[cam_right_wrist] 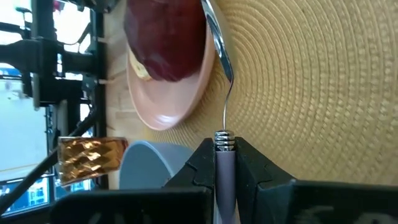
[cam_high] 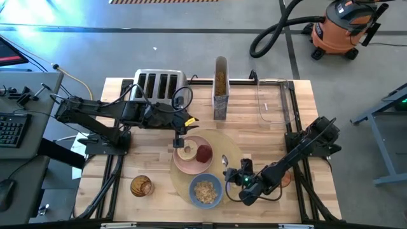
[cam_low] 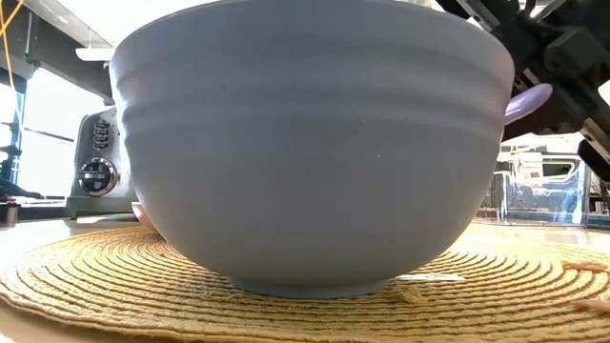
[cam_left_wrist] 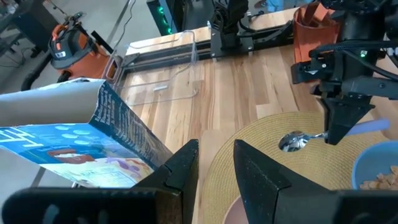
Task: Arrange a breakfast setting
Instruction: Put the spoon on the brown tablemat to the right of the blue bowl
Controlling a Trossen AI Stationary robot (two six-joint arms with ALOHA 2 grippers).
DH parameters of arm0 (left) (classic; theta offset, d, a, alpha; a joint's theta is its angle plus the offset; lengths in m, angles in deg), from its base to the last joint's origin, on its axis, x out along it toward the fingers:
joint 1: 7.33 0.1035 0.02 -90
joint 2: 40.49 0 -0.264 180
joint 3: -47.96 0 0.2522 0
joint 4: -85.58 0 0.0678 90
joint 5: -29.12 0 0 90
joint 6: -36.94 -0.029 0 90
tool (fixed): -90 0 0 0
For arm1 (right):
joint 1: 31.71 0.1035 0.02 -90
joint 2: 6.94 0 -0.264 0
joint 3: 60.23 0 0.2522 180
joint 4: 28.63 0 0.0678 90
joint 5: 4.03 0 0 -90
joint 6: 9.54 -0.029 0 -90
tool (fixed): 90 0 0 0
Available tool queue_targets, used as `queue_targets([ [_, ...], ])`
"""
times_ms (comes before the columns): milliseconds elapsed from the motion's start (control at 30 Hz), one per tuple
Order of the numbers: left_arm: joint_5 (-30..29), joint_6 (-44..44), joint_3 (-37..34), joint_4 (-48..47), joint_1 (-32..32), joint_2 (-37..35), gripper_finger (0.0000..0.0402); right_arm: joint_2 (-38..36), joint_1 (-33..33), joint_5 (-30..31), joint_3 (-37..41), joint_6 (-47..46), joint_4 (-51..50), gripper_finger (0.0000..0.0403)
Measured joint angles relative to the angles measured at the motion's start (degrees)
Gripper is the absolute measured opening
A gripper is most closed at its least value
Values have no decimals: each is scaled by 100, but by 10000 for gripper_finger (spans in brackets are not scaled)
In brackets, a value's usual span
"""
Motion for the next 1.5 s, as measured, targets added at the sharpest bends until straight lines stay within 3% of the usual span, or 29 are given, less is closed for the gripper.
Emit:
queue_targets([
  [267,1,0,-2,-128,0,2,90,169,7,-382,-2,-222,6,6],
  [433,0,0,0,-144,1,2,90,631,11,-490,-450,-241,-258,6],
  [633,2,0,-2,-148,-1,2,90,879,35,-653,-1543,-288,-2684,6],
  [733,2,2,-2,-159,-1,2,90,879,33,-628,-1899,-287,-3424,6],
  [1100,2,4,-2,-162,0,2,90,1385,33,-754,-1908,-348,-2634,7],
  [1500,2,4,-2,-161,0,2,90,1423,33,-904,-1908,-258,-2756,7],
])
